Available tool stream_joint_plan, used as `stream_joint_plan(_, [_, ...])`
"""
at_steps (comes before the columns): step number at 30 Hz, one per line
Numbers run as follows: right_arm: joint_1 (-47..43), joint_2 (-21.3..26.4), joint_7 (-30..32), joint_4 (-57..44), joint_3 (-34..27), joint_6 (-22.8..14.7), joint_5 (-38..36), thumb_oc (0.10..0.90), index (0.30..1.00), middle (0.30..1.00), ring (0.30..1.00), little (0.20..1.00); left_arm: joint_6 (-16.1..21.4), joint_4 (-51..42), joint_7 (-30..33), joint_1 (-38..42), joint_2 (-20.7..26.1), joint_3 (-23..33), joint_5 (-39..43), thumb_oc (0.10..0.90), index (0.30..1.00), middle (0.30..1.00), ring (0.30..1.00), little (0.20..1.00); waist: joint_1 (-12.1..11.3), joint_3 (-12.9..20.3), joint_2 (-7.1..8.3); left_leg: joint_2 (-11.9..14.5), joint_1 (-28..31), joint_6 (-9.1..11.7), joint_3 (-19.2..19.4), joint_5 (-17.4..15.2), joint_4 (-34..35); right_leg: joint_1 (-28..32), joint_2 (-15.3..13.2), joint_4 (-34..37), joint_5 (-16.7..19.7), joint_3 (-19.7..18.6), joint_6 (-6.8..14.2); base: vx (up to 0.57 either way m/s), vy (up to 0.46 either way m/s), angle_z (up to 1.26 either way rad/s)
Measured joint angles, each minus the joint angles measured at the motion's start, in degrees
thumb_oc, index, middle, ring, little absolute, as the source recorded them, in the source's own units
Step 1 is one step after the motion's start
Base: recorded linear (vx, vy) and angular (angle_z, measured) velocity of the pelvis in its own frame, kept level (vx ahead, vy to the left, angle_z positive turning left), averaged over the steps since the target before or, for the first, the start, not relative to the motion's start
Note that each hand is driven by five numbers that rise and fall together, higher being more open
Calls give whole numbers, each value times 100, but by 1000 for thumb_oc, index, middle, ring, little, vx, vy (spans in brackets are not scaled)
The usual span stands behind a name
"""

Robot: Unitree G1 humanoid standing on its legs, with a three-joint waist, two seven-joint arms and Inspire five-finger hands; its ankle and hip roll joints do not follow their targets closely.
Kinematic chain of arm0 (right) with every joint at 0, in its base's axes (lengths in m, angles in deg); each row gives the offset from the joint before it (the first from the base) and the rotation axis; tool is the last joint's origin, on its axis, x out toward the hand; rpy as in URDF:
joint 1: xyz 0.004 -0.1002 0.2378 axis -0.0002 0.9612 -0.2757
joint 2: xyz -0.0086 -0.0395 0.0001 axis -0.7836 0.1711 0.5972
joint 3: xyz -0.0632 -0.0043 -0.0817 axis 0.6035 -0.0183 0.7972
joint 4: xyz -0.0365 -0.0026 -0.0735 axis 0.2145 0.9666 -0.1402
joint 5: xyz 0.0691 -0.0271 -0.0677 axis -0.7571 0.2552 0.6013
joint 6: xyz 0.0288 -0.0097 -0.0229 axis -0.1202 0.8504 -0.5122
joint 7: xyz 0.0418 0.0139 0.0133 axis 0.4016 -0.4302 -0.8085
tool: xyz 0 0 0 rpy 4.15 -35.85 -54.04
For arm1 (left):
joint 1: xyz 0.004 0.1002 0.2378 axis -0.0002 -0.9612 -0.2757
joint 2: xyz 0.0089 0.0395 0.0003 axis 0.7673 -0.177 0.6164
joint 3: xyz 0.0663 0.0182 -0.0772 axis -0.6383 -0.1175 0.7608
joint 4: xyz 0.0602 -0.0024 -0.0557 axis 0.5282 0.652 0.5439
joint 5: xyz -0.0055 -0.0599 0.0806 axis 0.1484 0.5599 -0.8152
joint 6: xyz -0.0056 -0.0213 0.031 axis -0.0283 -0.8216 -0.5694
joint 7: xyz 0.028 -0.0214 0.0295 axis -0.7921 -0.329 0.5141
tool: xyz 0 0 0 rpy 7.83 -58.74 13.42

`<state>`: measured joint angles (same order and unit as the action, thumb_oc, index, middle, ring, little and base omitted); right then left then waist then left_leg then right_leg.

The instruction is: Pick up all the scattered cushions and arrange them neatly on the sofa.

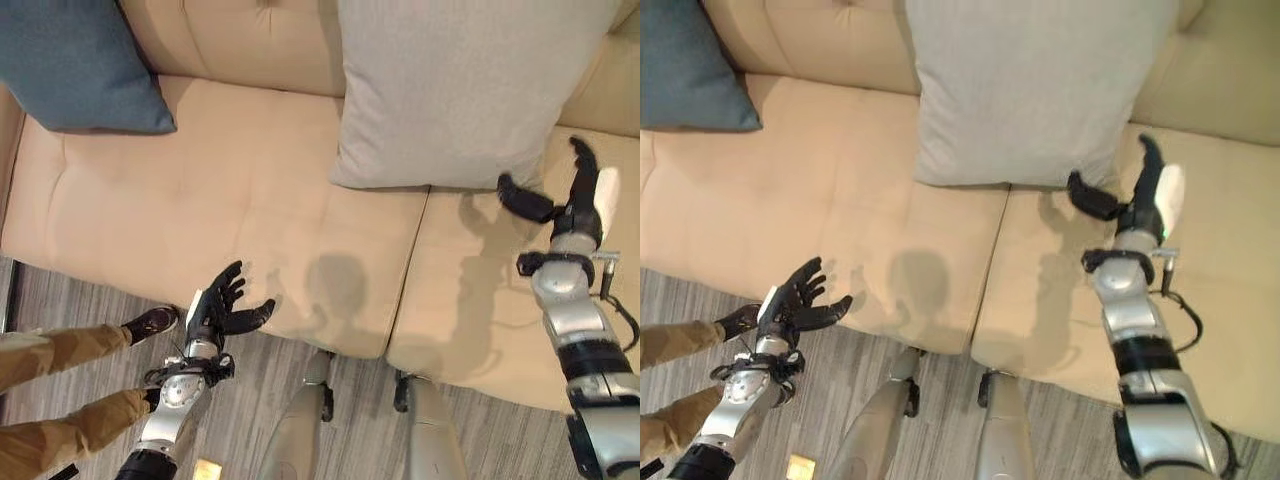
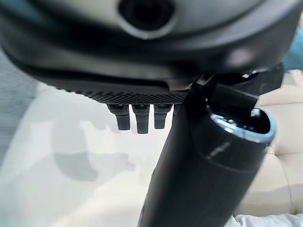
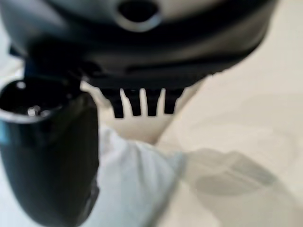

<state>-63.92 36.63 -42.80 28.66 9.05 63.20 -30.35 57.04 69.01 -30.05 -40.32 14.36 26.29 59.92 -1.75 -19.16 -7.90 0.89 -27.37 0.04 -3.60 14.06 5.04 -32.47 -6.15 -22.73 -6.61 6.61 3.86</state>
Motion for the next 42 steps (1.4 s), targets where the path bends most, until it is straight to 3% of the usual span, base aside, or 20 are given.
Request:
stream_joint_plan(6, [1501,-901,-636,185,-83,-127,58,800,900,900,900,900,-260,797,-260,-312,-532,74,-10,800,900,900,900,900,277,245,418,43,893,38,9,-196,1,1146,49,519,-16,88,29,54,-1,0])
stream_joint_plan(7, [1829,-1134,-734,367,-16,-179,64,800,900,900,900,900,-270,1033,-260,-441,-615,94,-13,800,900,900,900,900,333,500,536,65,987,33,40,-314,3,1274,81,641,-15,62,30,65,-18,-6])
stream_joint_plan(11, [2391,-1625,-972,1072,13,-228,61,800,900,900,900,900,-403,1616,-253,-607,-782,232,-61,800,900,900,900,900,406,866,712,120,1517,96,76,-415,6,2030,172,1167,97,76,44,35,-17,-5])
stream_joint_plan(16, [2723,-1768,-1163,1791,109,-245,60,800,900,900,900,900,-440,2325,-236,-569,-924,264,-548,800,900,900,900,900,447,1323,655,146,1914,121,118,-541,7,2669,218,1721,250,74,67,17,-35,-4])
stream_joint_plan(18, [2827,-1970,-1224,2319,224,-264,57,800,900,900,900,900,-455,3205,-196,-501,-1027,389,-831,800,900,900,900,900,503,1674,666,174,2110,167,137,-609,8,2988,290,2029,300,69,64,-38,-77,-3])
stream_joint_plan(21, [2821,-2390,-1313,3303,230,-333,41,800,900,900,900,900,-520,4559,-103,-337,-1130,585,-1302,800,900,900,900,900,560,1941,726,272,2304,254,139,-667,9,3283,401,2297,369,66,-2,-35,-98,-4])
stream_joint_plan(24, [2937,-2513,-1341,3725,220,-336,-34,800,900,900,900,900,-546,5188,-95,-419,-1285,683,-1569,800,900,900,900,900,554,1976,654,369,2289,335,141,-632,3,3265,544,2293,393,28,-62,-172,-105,-4])
stream_joint_plan(27, [2930,-2453,-1335,3742,218,-335,-161,800,900,900,900,900,-564,5063,-82,-447,-1353,633,-1591,800,900,900,900,900,533,1849,539,452,1920,446,38,-558,-203,3025,659,2230,438,110,-144,-312,-44,16])
stream_joint_plan(29, [2720,-2407,-1327,3861,236,-338,-203,800,900,900,900,900,-557,4964,-27,-192,-1356,619,-1594,800,900,900,900,900,448,1610,557,439,1473,879,70,-174,-479,2597,583,1854,409,251,-374,-309,14,31])
stream_joint_plan(30, [2607,-2409,-1326,3947,275,-324,-200,800,900,900,900,900,-545,4961,5,42,-1342,618,-1609,800,900,900,900,900,444,1467,805,298,1354,1471,167,259,-380,2415,312,1853,519,348,-572,-152,36,27])
stream_joint_plan(31, [2484,-2403,-1327,3957,314,-291,-193,800,900,900,900,900,-546,4966,11,105,-1346,631,-1630,800,900,900,900,900,425,1380,987,137,1324,1188,303,-115,-883,2408,143,1931,713,306,-580,-213,69,6])
stream_joint_plan(32, [2391,-2386,-1327,3955,345,-289,-187,800,900,900,900,900,-549,4960,-18,129,-1347,695,-1608,800,900,900,900,900,434,1357,1126,-2,1323,769,344,-712,-1638,2442,21,2026,847,235,-587,-144,99,-10])
stream_joint_plan(33, [2360,-2341,-1322,3933,339,-301,-185,800,900,900,900,900,-550,4969,-1,127,-1339,689,-1640,800,900,900,900,900,456,1343,1141,-60,1390,645,346,-1047,-2102,2521,-12,2165,926,240,-565,-139,98,1])
stream_joint_plan(34, [2328,-2235,-1319,3886,344,-301,-145,800,900,900,900,900,-549,4980,8,100,-1397,689,-1712,800,900,900,900,900,581,1365,1061,-37,1670,701,259,-1429,-2580,2593,27,2275,1044,287,-557,-187,169,0])
stream_joint_plan(35, [2300,-2089,-1316,3885,341,-281,-54,800,900,900,900,900,-543,5014,5,92,-1509,685,-1737,800,900,900,900,900,581,1395,858,23,2036,836,55,-1931,-3173,2599,146,2239,1072,239,-562,-183,168,14])
stream_joint_plan(36, [2306,-2007,-1322,3872,343,-279,8,800,900,900,900,900,-542,5047,-2,143,-1591,620,-1761,800,900,900,900,900,694,1430,757,84,2461,853,-19,-2189,-2972,2557,178,2150,1092,303,-536,-181,168,9])
stream_joint_plan(38, [2286,-1972,-1324,3876,344,-245,42,800,900,900,900,900,-528,5061,-2,223,-1642,564,-1763,800,900,900,900,900,755,1424,707,158,2762,814,7,-2309,-2533,2423,193,1970,1084,368,-505,-205,137,20])
stream_joint_plan(39, [2270,-1987,-1322,3881,345,-229,56,800,900,900,900,900,-507,5073,6,332,-1673,536,-1763,800,900,900,900,900,756,1423,701,193,2912,668,12,-2423,-1962,2205,183,1754,1087,382,-461,-360,229,14])
stream_joint_plan(41, [2225,-2027,-1325,3909,343,-221,69,800,900,900,900,900,-502,4963,17,436,-1668,391,-1762,800,900,900,900,900,785,1419,724,139,2948,402,134,-2621,-1449,1872,138,1581,1208,389,-364,-299,185,6])
stream_joint_plan(42, [2154,-2127,-1305,3938,338,-208,108,800,900,900,900,900,-491,4889,17,478,-1633,358,-1768,800,900,900,900,900,787,1358,904,10,2996,108,159,-2544,-1137,1672,-1,1516,1327,307,-287,-350,185,-3])
